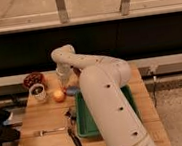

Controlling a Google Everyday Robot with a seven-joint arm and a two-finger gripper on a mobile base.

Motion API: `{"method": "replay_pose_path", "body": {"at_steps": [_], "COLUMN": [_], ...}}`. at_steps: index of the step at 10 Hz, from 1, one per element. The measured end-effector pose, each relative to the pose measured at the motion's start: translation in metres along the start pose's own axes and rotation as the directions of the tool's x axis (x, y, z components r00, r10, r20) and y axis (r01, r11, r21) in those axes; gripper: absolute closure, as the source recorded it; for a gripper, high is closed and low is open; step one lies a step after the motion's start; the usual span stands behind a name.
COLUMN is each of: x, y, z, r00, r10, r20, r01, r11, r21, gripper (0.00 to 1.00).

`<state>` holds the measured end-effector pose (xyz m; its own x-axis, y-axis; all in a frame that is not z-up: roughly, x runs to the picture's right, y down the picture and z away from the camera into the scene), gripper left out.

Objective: Place pepper in tray

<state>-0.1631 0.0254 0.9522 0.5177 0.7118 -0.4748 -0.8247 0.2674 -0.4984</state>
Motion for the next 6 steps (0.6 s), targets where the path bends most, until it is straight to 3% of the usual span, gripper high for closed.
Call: {"method": "replay_pose_path", "body": {"at_steps": [4,6], "x": [-0.0008,-0.0054], "y": [-0.0009,0.0047], "z": [-0.0091,-0.0103], "r00": [1.000,1.000], "r10": [-0.005,-0.017], "r20": [0.009,0.012], "r01": [0.005,0.017], "r11": [1.000,1.000], "r21": [0.009,0.014], "gripper": [0.98,0.81]}}
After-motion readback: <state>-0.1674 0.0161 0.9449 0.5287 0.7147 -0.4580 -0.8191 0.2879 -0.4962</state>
